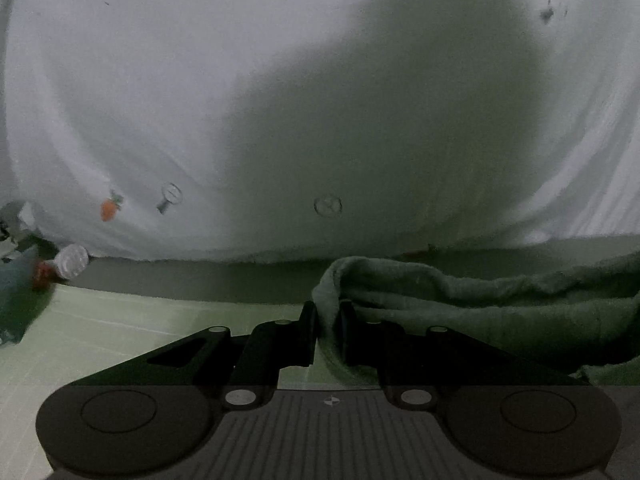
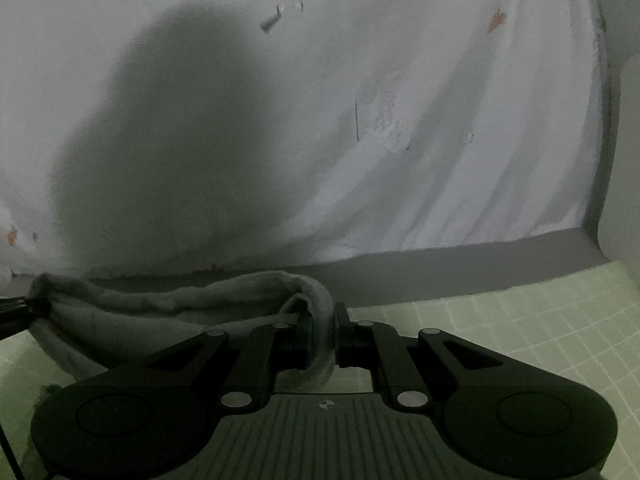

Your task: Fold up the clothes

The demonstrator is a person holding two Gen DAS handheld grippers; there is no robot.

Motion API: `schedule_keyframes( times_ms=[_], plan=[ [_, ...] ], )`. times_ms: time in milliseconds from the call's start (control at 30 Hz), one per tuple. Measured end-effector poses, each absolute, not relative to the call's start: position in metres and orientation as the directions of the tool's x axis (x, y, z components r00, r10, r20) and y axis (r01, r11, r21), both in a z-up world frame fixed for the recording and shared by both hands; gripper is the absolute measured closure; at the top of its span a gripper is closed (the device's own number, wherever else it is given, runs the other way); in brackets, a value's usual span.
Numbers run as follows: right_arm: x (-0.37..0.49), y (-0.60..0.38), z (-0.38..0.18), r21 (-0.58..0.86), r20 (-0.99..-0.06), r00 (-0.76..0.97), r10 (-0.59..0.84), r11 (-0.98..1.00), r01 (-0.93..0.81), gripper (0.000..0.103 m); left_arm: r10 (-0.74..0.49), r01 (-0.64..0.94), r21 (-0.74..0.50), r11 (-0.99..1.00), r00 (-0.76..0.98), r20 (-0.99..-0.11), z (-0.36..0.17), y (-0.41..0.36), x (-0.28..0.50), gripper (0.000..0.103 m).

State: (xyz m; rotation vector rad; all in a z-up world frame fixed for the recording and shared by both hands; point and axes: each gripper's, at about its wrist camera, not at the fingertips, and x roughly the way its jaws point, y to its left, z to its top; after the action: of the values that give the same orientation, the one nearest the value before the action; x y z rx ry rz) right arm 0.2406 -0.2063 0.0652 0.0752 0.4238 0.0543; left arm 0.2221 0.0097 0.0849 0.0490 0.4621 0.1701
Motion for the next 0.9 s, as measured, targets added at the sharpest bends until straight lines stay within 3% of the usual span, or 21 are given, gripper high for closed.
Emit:
schedule_keyframes(
  times_ms=[267, 733, 767, 833, 900],
  plan=[
    [0.185, -0.213, 0.054, 0.087, -0.395, 0.914, 0.090, 0.994, -0.061, 0.089, 0.142, -0.165, -0.013, 0.986, 0.884, -0.444, 0.089, 0.019, 0.158, 0.088],
    [0.117, -0.215, 0.022, 0.063, -0.468, 0.880, 0.083, 0.996, -0.061, 0.089, 0.107, -0.147, -0.041, 0.988, 0.859, -0.500, 0.060, 0.029, 0.085, 0.088],
    [0.116, -0.213, 0.019, 0.058, -0.484, 0.872, 0.081, 0.996, -0.061, 0.087, 0.097, -0.140, -0.044, 0.989, 0.851, -0.516, 0.056, 0.030, 0.082, 0.088],
    [0.118, -0.212, 0.009, 0.045, -0.542, 0.838, 0.060, 0.998, -0.042, 0.064, 0.090, -0.130, -0.037, 0.991, 0.842, -0.532, 0.051, 0.031, 0.081, 0.087],
    [0.120, -0.213, 0.005, 0.048, -0.558, 0.828, 0.052, 0.998, -0.030, 0.058, 0.093, -0.107, 0.004, 0.994, 0.838, -0.537, 0.049, 0.028, 0.079, 0.084]
  ],
)
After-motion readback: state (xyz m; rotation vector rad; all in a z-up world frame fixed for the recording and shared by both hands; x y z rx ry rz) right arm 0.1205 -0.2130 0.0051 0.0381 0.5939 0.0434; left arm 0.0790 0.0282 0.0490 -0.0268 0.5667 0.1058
